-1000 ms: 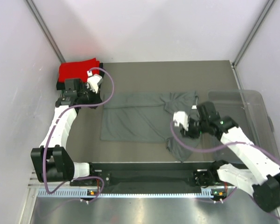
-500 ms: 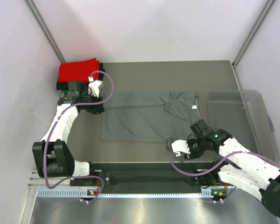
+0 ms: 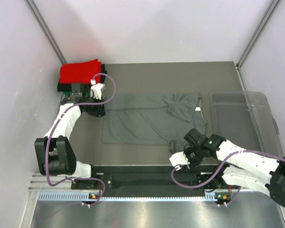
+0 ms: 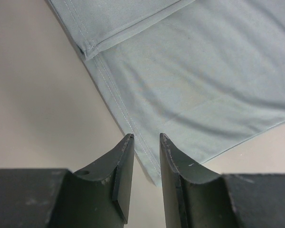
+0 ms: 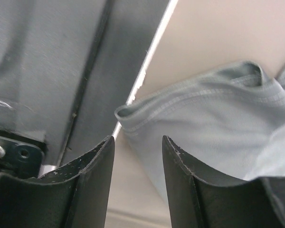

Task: Fold and stack the t-shirts
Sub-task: Fold the tshirt

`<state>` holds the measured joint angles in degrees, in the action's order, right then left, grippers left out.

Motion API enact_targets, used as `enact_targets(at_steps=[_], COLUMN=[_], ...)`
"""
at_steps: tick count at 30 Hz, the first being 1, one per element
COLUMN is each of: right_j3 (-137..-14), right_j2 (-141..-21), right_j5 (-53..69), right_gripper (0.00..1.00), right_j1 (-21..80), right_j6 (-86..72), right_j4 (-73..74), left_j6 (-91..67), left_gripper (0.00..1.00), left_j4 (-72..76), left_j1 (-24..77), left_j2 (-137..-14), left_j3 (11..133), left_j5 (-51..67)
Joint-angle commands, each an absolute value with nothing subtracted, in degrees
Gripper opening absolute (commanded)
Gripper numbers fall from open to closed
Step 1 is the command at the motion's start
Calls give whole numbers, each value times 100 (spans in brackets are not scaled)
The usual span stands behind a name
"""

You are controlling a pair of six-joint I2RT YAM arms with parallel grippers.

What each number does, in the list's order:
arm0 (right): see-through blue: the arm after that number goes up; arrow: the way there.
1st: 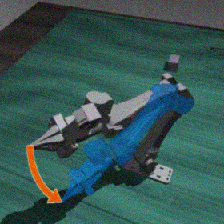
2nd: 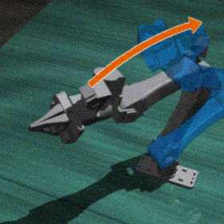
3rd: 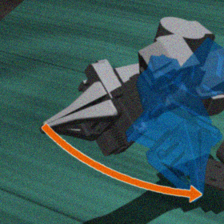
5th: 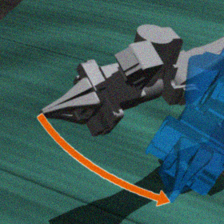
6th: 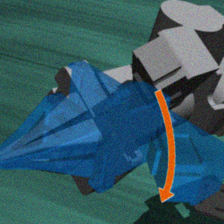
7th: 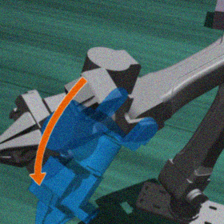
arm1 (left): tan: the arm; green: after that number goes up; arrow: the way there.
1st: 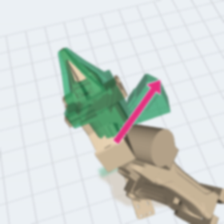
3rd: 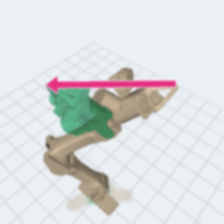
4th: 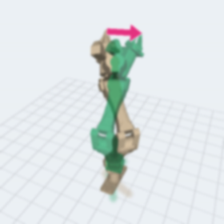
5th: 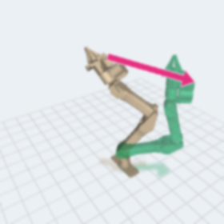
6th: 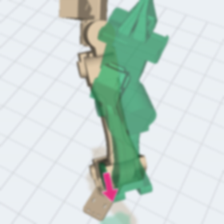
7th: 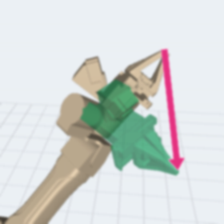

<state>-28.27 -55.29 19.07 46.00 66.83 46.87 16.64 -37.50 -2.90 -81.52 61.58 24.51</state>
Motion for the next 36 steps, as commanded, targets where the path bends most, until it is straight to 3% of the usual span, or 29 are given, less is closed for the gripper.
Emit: enact_targets(at_steps=[1, 11, 15, 18, 23, 30, 34, 36], right_j3=[-3050, -3059, -3085, -3102, -3146, -3252, -3269, -3296], right_j2=[-5625, -6126, -6284, -6249, -5661, -5326, -5282, -5282], right_j5=[1987, 1723, 1565, 1416, 844, 395, 290, 342], right_gripper=[45, 41, 18, 7, 0, 0, 0, 0], right_j1=[4913, 5589, 5713, 5722, 5713, 5468, 5309, 5274], right_j6=[6478, 6065, 5924, 5819, 5731, 5449, 5335, 5309], right_j4=[4544, 4254, 4131, 4087, 4157, 4290, 4175, 4166], left_j6=[1670, 1696, 1784, 1837, 1986, 2566, 2724, 2760], left_gripper=[33, 33, 33, 33, 32, 32, 35, 41], left_j4=[-3700, -3771, -3823, -4051, -4877, -5185, -5247, -5291], left_j1=[-272, -272, -272, -264, -281, -290, -299, -308], left_j2=[-8226, -8253, -8191, -8209, -8314, -8235, -8367, -8551], left_j3=[6310, 6372, 6319, 6311, 6355, 5828, 5652, 5608], left_j5=[2452, 2435, 2330, 2241, 2224, 1873, 1846, 1881])
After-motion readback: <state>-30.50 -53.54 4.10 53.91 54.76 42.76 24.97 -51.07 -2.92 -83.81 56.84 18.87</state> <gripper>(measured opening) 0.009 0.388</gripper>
